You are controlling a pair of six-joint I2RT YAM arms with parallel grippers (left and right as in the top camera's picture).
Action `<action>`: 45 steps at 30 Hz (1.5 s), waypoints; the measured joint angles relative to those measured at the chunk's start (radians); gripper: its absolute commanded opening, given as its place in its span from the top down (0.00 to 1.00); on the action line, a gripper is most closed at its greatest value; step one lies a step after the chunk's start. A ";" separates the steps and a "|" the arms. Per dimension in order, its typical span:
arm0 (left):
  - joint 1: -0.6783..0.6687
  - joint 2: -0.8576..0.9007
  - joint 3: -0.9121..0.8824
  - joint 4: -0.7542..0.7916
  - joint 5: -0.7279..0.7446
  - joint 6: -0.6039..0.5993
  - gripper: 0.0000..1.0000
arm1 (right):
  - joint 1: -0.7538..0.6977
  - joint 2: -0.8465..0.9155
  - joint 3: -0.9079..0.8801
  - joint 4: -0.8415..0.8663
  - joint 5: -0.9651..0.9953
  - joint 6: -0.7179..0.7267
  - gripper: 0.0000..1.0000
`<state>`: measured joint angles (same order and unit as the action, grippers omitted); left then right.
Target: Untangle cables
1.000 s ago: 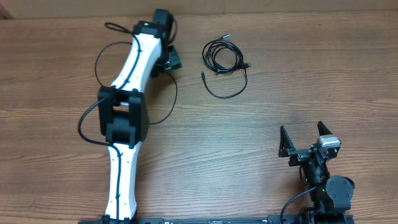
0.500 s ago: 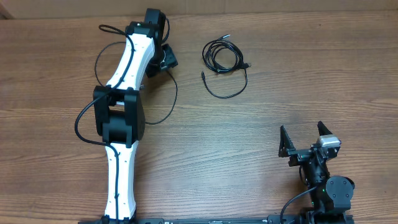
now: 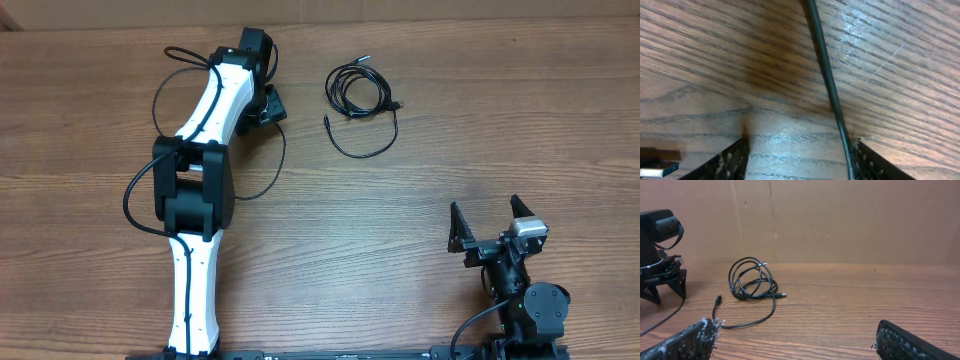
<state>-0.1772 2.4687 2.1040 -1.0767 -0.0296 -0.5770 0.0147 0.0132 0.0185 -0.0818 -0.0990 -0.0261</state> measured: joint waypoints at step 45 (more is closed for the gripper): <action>-0.006 -0.008 -0.024 0.090 0.045 0.027 0.45 | 0.000 0.000 0.000 0.000 0.000 0.000 0.00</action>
<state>-0.1837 2.4611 2.0800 -0.9863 0.0154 -0.5503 0.0147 0.0132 0.0185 -0.0814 -0.0990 -0.0261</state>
